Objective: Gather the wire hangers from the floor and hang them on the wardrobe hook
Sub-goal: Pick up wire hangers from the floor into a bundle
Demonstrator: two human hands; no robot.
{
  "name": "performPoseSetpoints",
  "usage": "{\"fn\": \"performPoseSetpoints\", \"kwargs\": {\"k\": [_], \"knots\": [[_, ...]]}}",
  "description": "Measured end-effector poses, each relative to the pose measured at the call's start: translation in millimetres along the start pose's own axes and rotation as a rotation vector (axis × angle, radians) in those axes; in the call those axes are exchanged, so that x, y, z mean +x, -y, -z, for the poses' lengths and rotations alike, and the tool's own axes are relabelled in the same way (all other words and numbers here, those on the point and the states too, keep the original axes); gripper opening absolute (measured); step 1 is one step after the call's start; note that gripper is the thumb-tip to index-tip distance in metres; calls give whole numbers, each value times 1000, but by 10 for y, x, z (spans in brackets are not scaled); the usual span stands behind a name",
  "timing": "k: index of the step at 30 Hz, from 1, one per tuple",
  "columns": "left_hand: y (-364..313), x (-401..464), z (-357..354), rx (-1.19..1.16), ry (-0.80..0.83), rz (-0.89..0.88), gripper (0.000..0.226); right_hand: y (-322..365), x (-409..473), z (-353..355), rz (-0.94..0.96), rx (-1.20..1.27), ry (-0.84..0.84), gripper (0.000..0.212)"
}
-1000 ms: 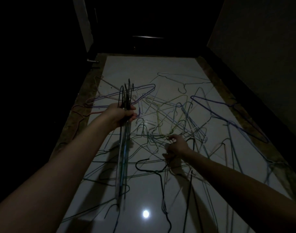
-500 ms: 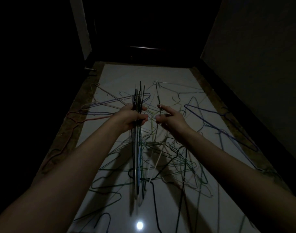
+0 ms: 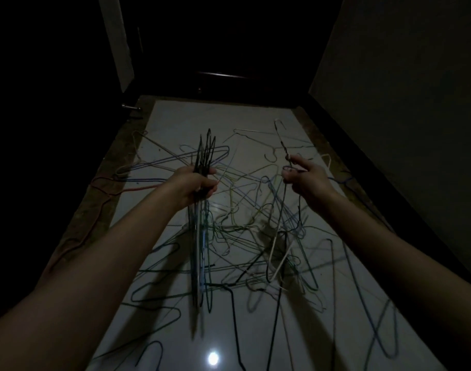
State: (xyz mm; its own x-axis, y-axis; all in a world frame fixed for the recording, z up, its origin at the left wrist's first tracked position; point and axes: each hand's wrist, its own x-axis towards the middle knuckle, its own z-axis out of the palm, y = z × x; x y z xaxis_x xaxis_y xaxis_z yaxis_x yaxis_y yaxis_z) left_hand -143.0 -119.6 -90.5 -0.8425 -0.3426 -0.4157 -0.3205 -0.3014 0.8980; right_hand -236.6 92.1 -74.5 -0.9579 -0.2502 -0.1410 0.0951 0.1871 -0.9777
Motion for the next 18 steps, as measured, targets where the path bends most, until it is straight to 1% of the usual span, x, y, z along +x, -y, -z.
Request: {"fn": "performPoseSetpoints", "kwargs": {"k": [3,8,11,18], "knots": [[4,-8,-88,-14,-5,10,23,-126,5,97,-81,-41,-63,48],[14,-38,-163,-45,21,26,21,-459,-37,265,-282,-20,-181,37],[12,-27,-134,-39,26,32,20,-473,-45,335,-283,-120,-206,37],[12,-21,-66,20,2,21,23,-338,-13,398,-312,-72,-219,37]]}}
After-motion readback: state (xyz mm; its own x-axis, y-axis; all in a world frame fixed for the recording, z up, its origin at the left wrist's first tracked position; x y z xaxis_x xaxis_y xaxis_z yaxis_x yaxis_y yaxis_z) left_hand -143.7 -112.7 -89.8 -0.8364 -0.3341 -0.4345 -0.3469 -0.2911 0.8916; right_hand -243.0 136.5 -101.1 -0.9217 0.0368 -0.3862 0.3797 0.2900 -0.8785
